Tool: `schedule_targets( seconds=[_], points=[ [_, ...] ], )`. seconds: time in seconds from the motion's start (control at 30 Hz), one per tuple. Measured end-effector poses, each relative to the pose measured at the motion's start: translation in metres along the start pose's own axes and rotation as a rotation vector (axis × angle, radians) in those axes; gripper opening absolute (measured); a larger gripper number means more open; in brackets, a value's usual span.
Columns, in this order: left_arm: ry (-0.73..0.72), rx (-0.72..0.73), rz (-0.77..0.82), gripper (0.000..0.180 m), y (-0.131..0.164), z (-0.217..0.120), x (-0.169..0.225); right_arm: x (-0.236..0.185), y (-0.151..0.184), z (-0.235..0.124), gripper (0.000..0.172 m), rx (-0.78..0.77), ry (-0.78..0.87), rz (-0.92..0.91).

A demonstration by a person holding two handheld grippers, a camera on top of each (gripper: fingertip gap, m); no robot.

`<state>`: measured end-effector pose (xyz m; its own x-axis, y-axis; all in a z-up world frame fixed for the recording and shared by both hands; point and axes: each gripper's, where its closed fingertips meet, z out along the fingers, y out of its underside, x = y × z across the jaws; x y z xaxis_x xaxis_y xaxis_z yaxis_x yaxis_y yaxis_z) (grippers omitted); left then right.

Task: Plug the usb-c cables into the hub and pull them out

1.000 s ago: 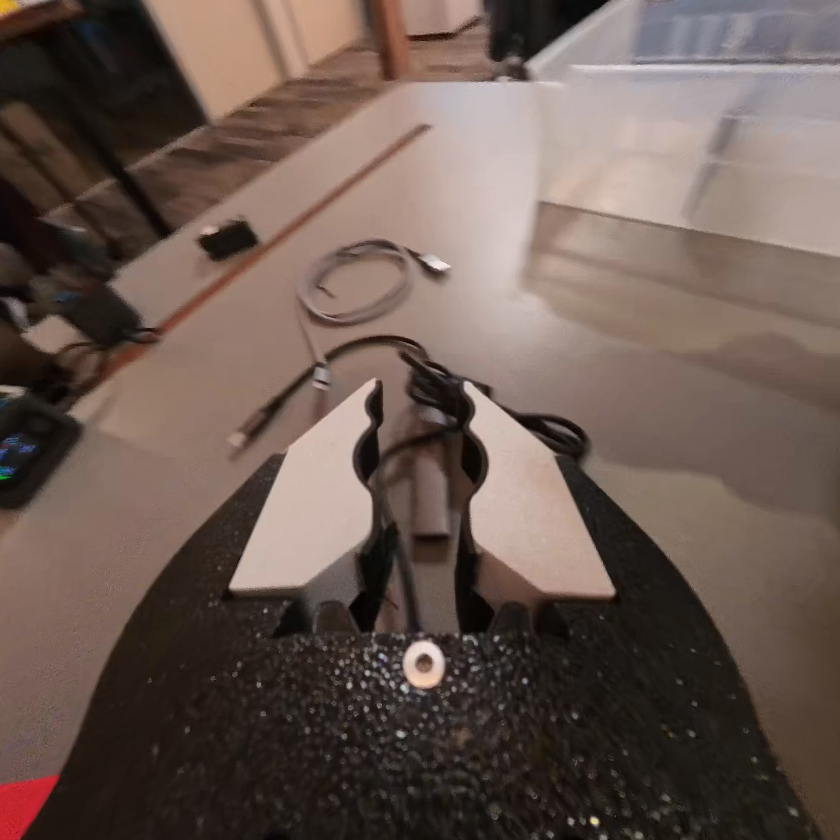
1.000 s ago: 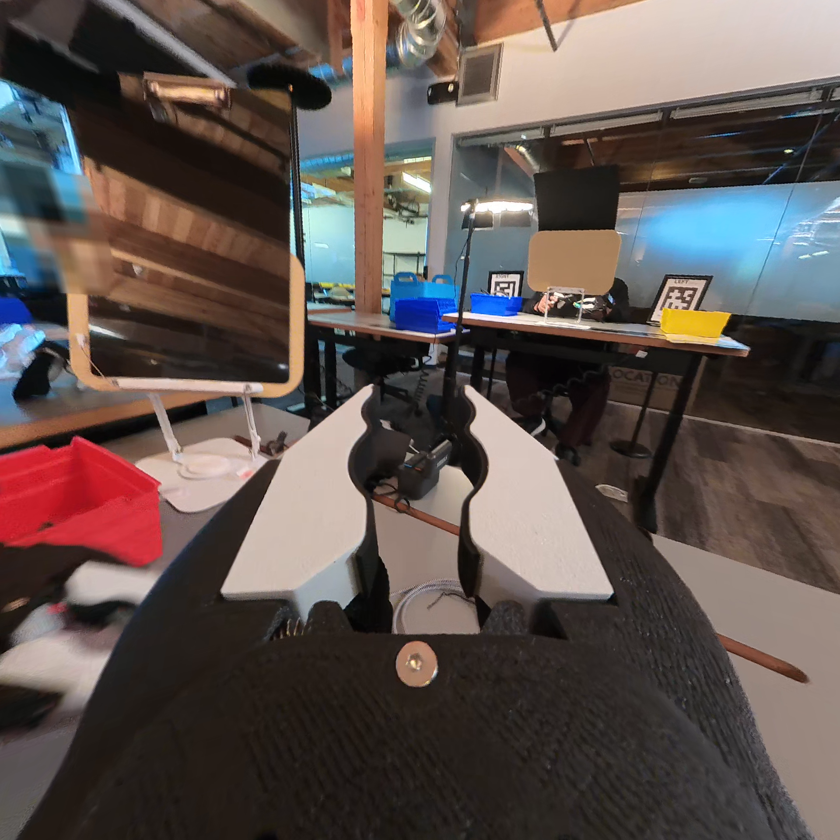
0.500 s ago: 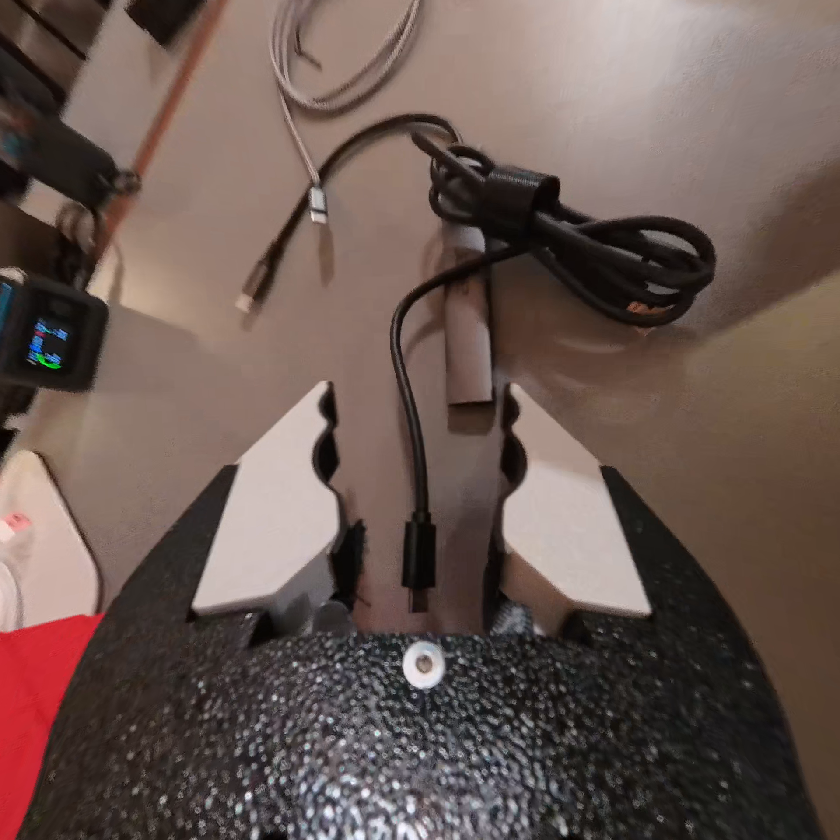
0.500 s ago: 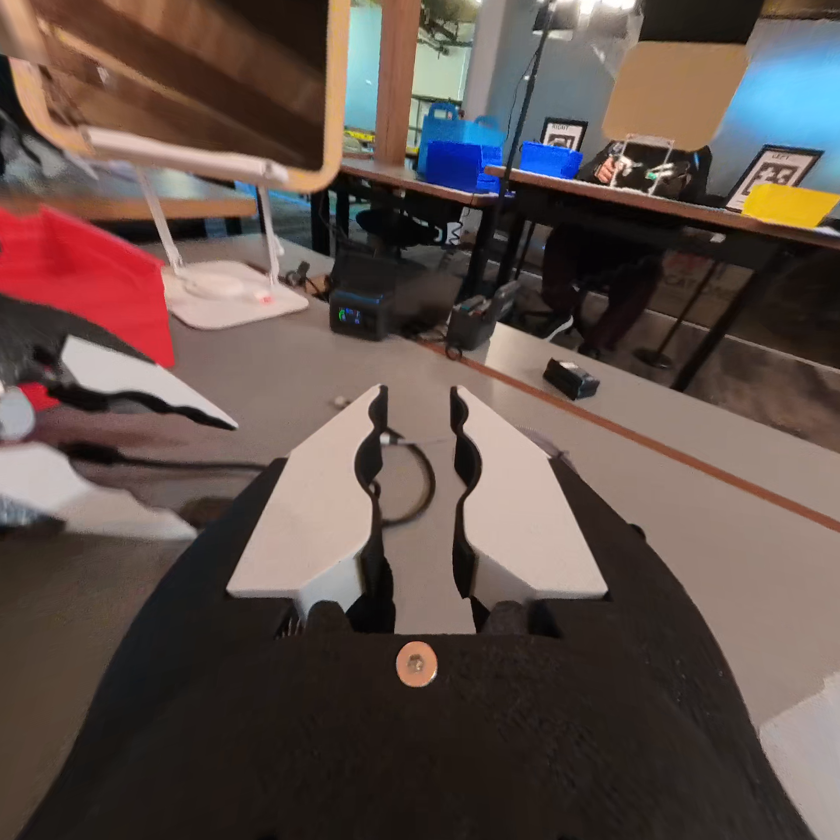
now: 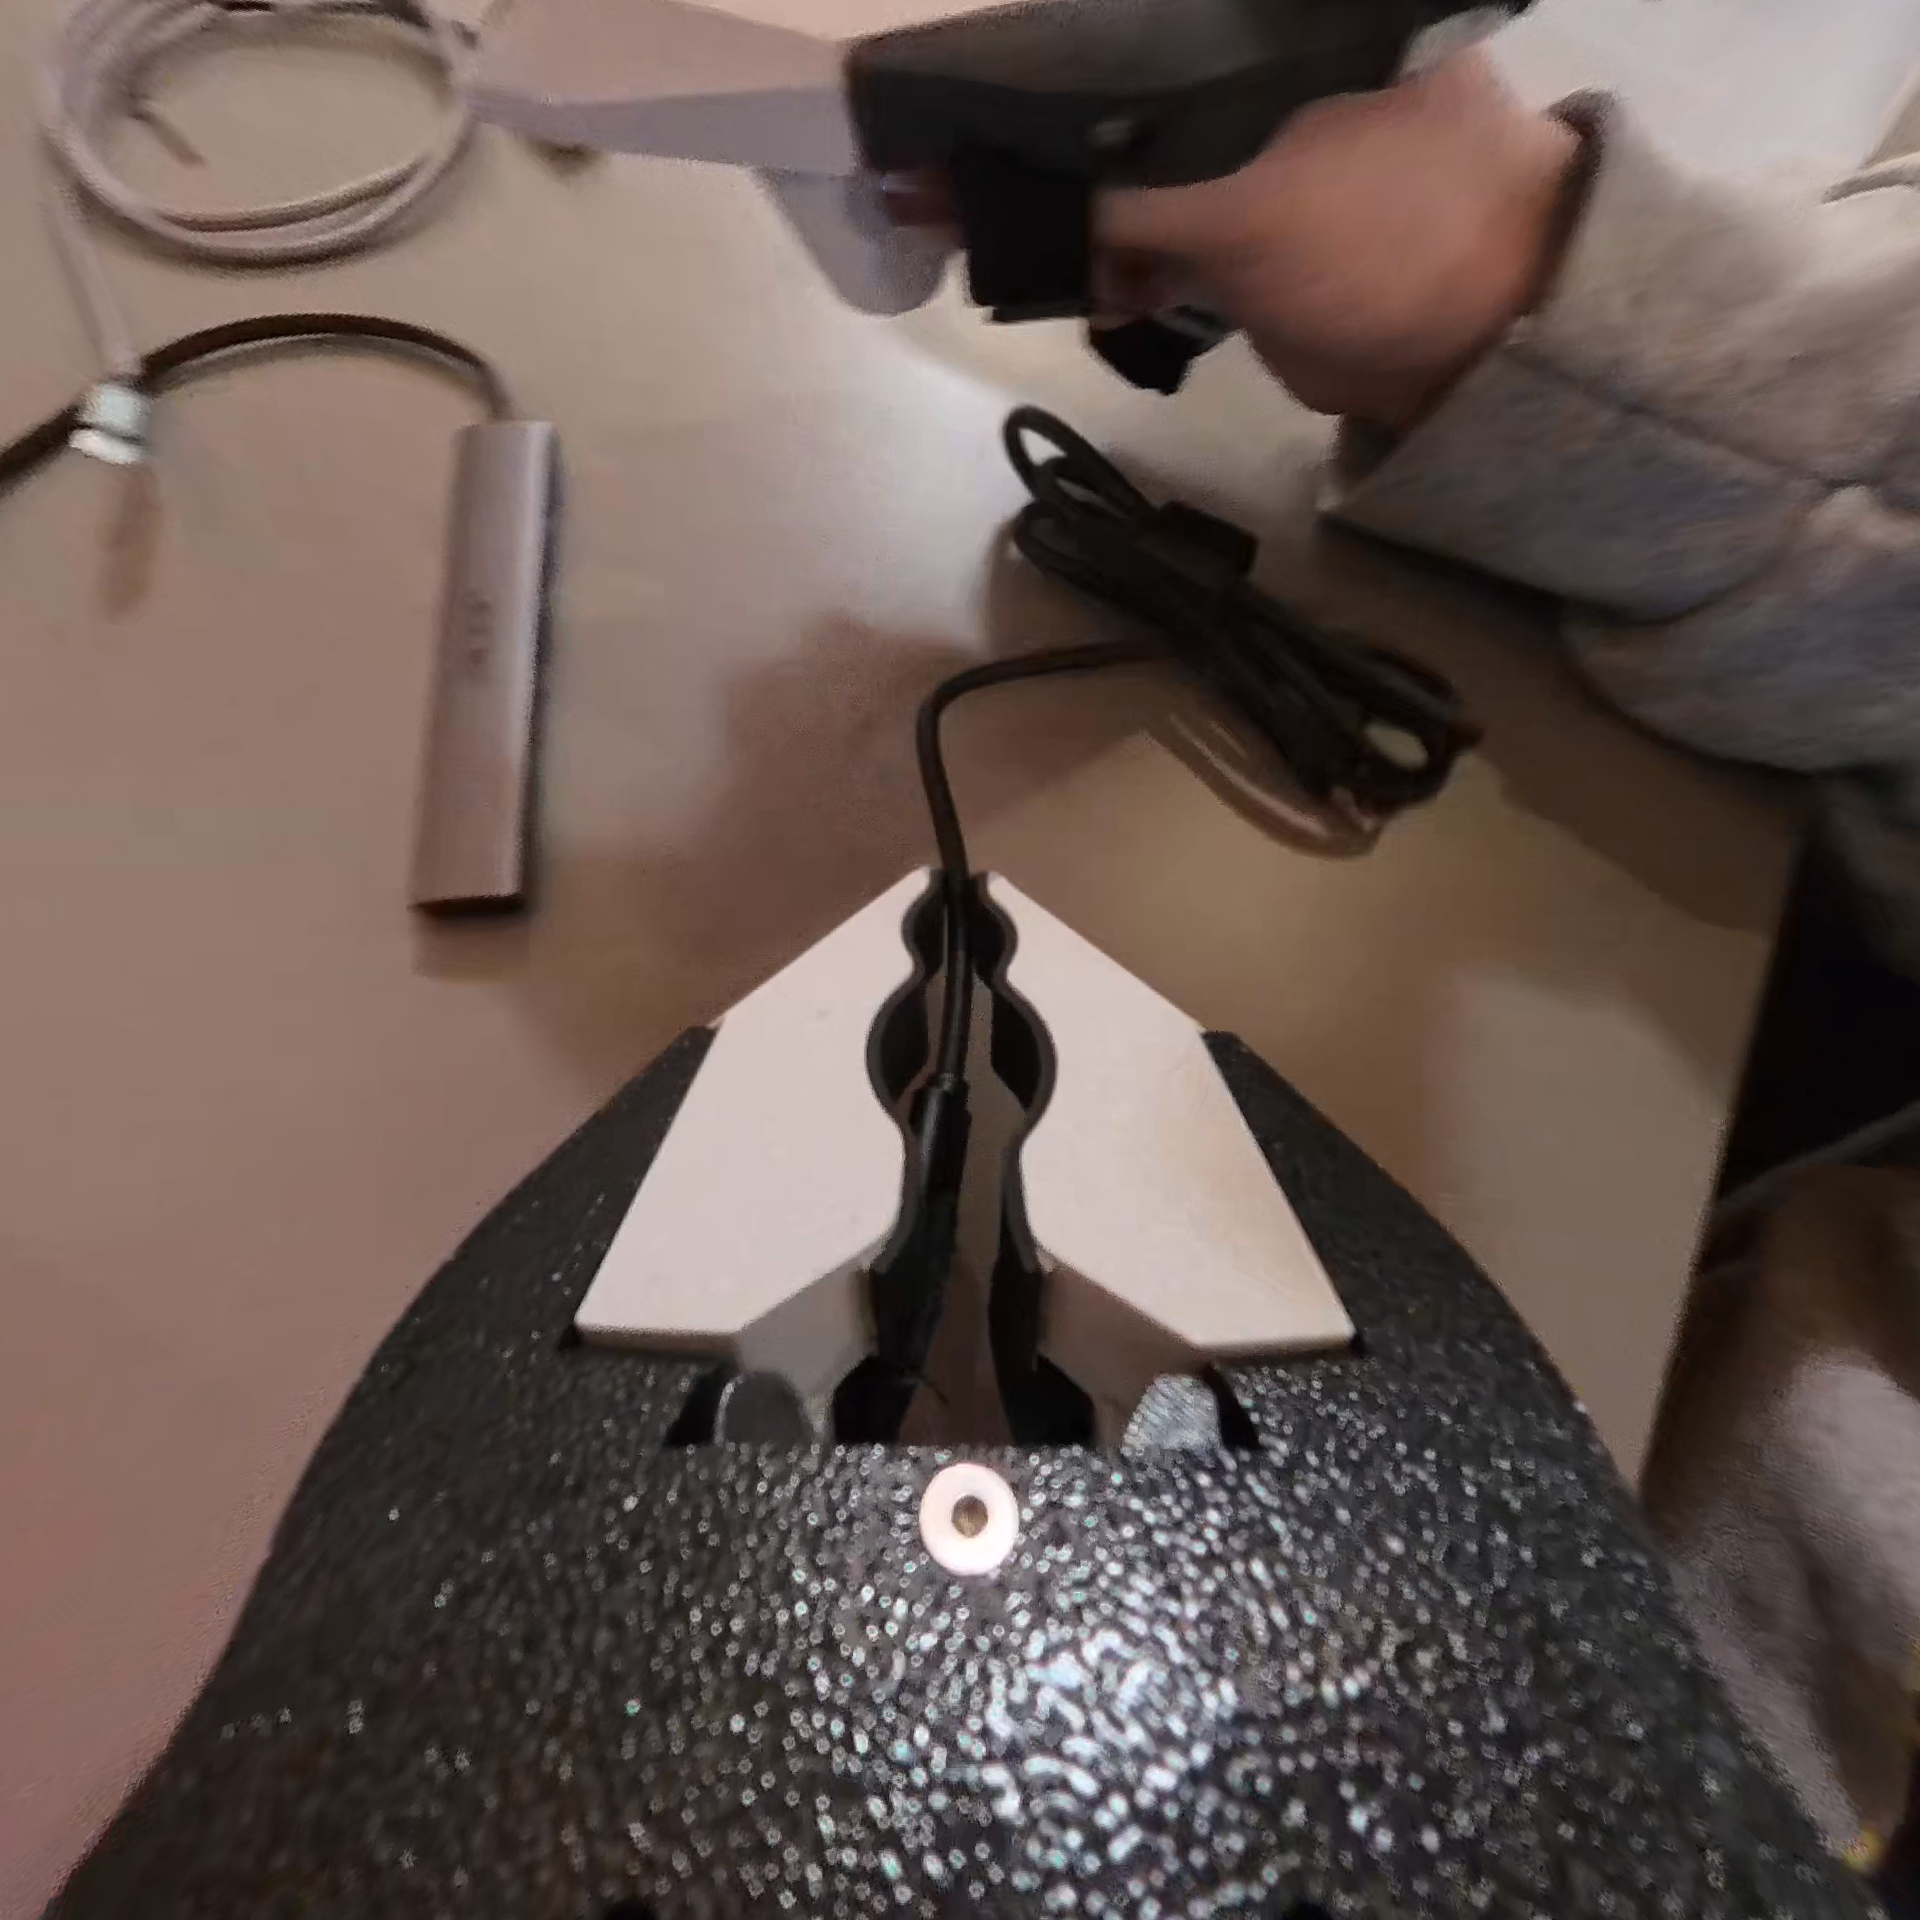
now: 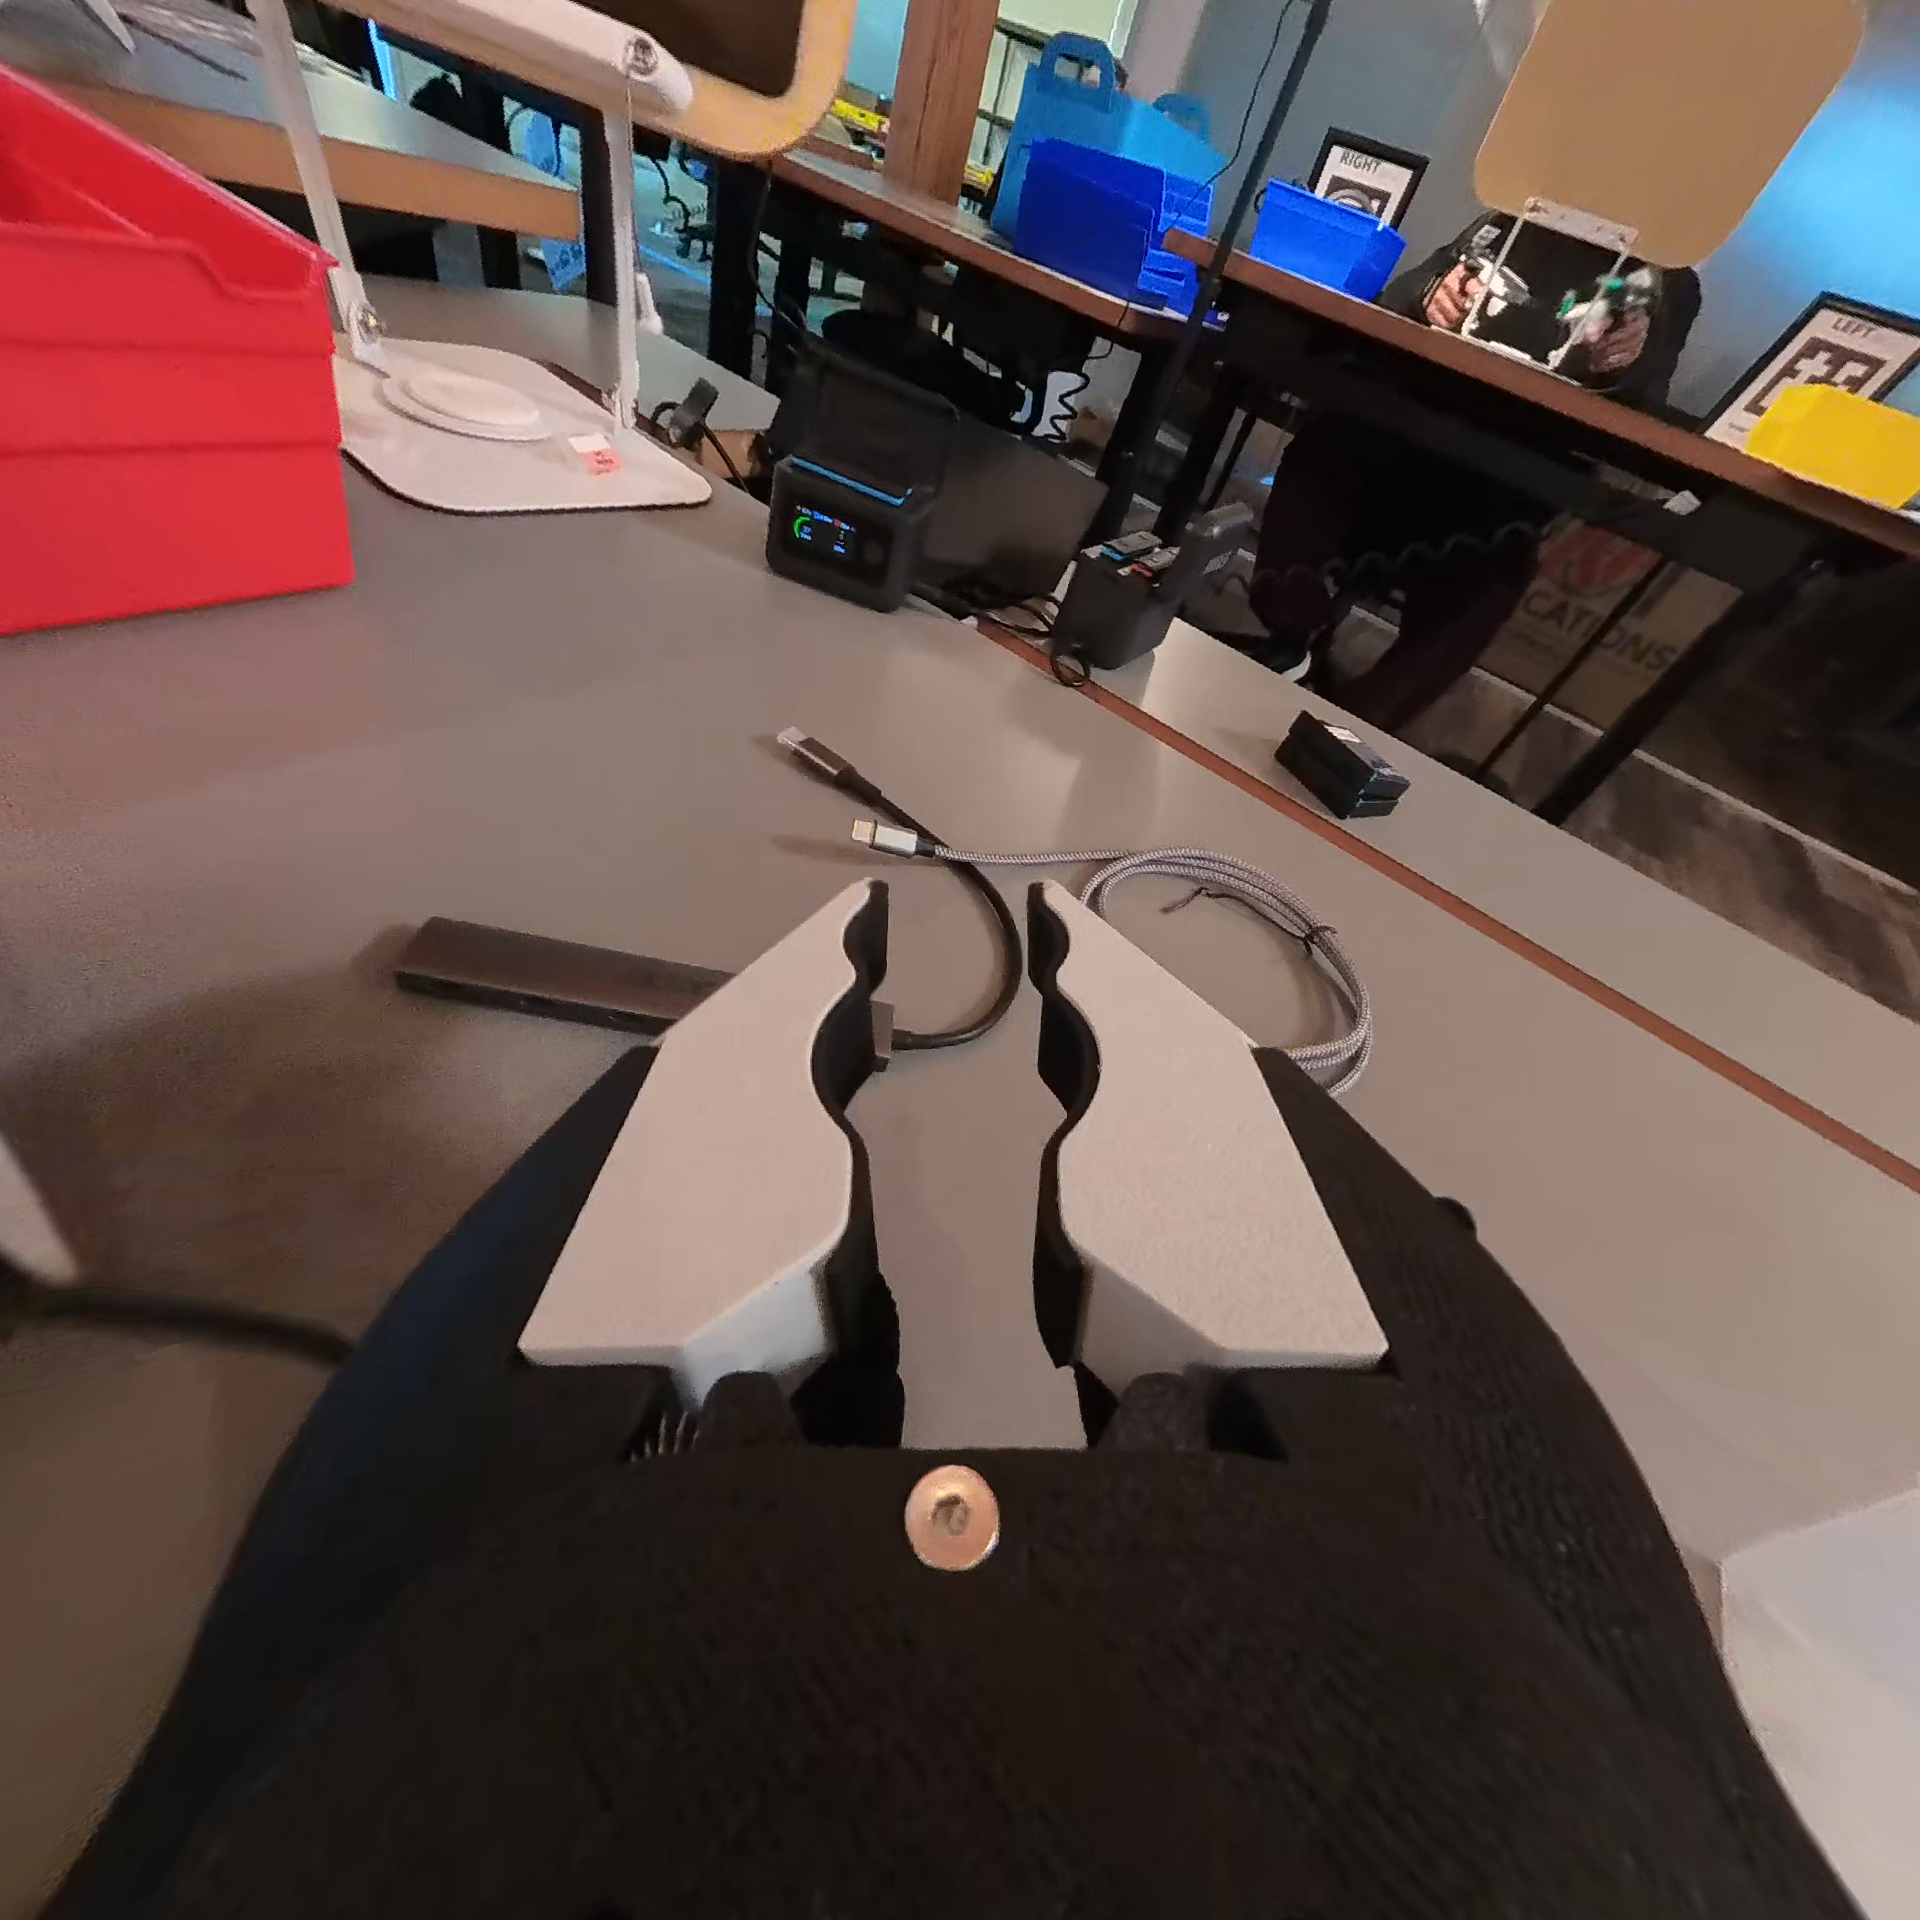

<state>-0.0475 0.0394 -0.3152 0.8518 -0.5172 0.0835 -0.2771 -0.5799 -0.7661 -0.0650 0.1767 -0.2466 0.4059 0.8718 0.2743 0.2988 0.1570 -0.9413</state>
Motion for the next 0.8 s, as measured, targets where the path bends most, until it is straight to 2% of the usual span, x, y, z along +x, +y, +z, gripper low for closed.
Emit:
schedule_targets(
  seconds=[0.03, 0.1, 0.17, 0.27, 0.33, 0.43, 0.53, 0.67, 0.8],
  points=[
    [0.03, 0.003, -0.002, 0.005, -0.002, 0.002, 0.007, -0.001, 0.0, 0.0, 0.024, -0.002, -0.002, -0.003],
    [0.009, 0.045, -0.011, 0.038, -0.013, -0.003, 0.004, -0.003, 0.0, 0.001, 0.025, -0.002, -0.009, -0.009],
    [-0.036, 0.144, -0.022, 0.043, -0.032, -0.018, -0.01, -0.002, 0.002, 0.002, 0.025, -0.004, -0.005, -0.023],
    [-0.118, 0.209, -0.063, 0.042, -0.05, -0.034, -0.046, 0.0, 0.003, 0.002, 0.025, -0.001, 0.004, -0.036],
    [-0.161, 0.129, -0.049, 0.044, -0.045, -0.023, -0.069, 0.001, 0.003, 0.002, 0.025, 0.005, -0.004, -0.035],
    [-0.174, -0.076, -0.026, 0.047, -0.02, 0.006, -0.09, -0.001, 0.002, 0.001, 0.025, 0.017, -0.029, -0.075],
    [-0.188, -0.161, 0.024, 0.044, -0.011, 0.022, -0.098, -0.005, 0.005, 0.003, 0.026, 0.02, -0.065, -0.154],
    [-0.124, -0.17, 0.022, 0.029, -0.012, 0.03, -0.096, -0.031, 0.001, 0.003, 0.03, 0.076, -0.224, -0.265],
    [-0.092, -0.154, -0.004, 0.02, -0.012, 0.03, -0.099, -0.047, 0.006, 0.011, 0.033, 0.057, -0.283, -0.396]
  ],
)
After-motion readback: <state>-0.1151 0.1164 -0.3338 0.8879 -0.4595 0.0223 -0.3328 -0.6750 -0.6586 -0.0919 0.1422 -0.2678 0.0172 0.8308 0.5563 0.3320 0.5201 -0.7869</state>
